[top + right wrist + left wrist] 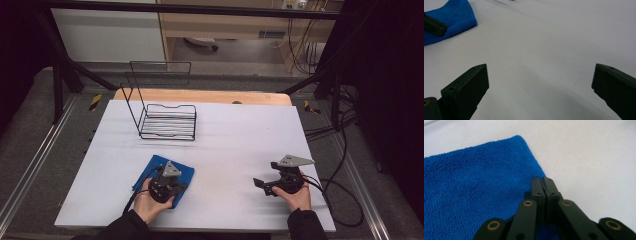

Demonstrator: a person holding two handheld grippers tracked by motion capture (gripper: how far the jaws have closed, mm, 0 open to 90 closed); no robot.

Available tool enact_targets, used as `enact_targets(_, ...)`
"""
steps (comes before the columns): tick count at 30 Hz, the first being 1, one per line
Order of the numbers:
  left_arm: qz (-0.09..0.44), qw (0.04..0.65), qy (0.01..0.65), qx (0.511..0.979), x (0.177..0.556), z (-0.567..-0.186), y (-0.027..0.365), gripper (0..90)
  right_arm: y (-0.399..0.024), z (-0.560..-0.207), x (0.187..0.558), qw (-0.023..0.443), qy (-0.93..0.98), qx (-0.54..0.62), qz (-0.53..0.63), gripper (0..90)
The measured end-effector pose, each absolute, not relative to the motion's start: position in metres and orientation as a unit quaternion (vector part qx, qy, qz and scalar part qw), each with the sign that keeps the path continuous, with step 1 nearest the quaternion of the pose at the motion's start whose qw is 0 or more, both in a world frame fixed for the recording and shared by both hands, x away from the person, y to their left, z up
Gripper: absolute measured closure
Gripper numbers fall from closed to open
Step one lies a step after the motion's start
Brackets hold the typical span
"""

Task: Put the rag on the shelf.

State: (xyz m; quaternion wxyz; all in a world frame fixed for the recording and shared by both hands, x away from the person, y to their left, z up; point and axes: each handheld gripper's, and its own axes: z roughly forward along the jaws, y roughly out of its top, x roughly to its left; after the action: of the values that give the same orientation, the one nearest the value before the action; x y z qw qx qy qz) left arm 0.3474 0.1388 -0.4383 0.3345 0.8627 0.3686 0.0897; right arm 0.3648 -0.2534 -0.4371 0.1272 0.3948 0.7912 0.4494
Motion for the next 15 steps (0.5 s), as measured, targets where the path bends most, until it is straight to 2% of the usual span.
enact_targets(6, 0.064, 0.375, 0.37, 0.848, 0.343, -0.431, 0.135, 88.3, -0.253, -0.437, 0.365, 0.125, 0.791, 0.395, 0.45, 1.6)
enact_targets(12, 0.061, 0.382, 0.358, 0.85, 0.341, -0.434, 0.122, 87.7, -0.251, -0.437, 0.366, 0.126, 0.793, 0.392, 0.449, 1.6)
enact_targets(15, 0.06, 0.385, 0.351, 0.852, 0.343, -0.437, 0.122, 82.3, -0.248, -0.437, 0.366, 0.125, 0.795, 0.391, 0.448, 1.6)
